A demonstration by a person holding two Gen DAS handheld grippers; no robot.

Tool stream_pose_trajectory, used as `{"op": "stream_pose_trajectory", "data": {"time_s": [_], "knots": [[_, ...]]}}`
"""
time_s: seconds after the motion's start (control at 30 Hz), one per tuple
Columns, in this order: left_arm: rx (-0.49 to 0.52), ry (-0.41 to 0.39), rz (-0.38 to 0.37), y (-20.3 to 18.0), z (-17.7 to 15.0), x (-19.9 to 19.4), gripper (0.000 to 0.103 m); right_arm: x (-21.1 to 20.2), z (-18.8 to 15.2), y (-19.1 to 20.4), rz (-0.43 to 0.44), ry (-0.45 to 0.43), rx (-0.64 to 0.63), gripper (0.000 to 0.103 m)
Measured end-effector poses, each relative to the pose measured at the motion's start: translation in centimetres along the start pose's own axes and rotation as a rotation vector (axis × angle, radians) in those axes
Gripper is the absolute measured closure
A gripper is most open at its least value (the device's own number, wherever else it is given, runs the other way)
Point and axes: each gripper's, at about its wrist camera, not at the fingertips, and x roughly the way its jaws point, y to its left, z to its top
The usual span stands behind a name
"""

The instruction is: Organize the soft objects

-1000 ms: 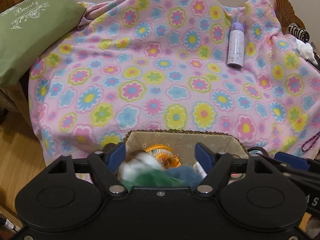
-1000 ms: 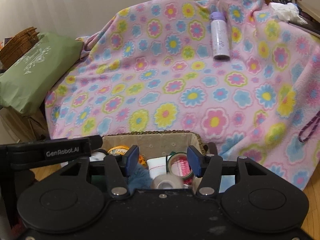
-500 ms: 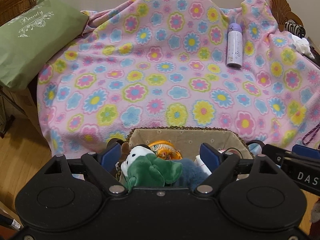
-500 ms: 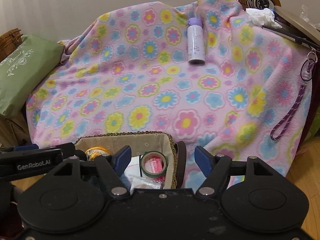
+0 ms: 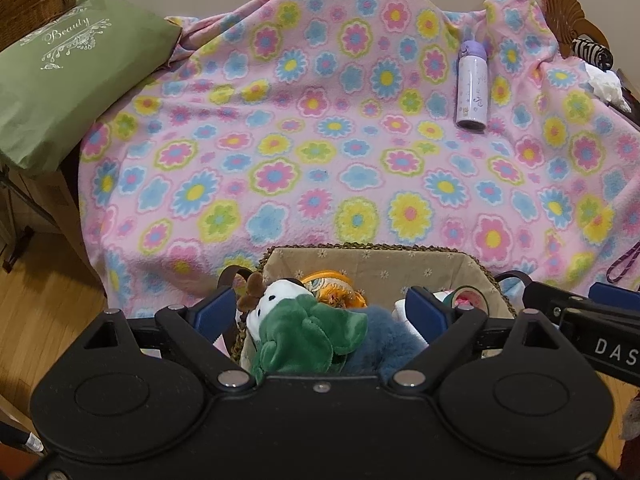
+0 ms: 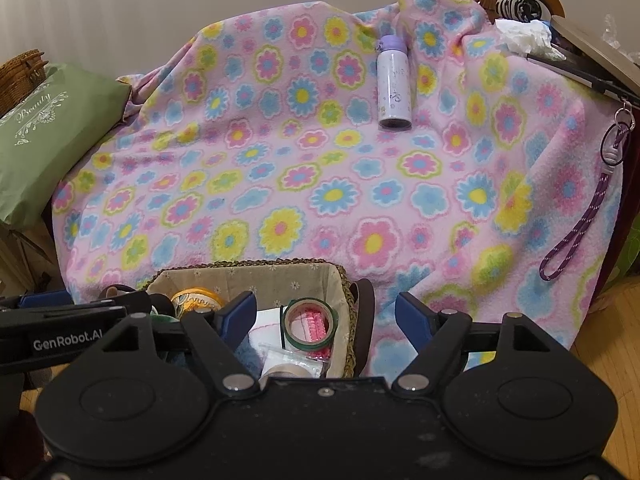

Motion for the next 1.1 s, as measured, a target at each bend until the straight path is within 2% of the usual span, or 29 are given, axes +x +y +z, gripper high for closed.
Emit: {"op": "stream_pose_trajectory", "data": {"time_s": [1.1], "knots": [[0.001,0.011,0.002,-0.04,-0.05,0.22,0.015,0.05,-0.02,-0.1,0.0,0.004,0.005,0.025]]}}
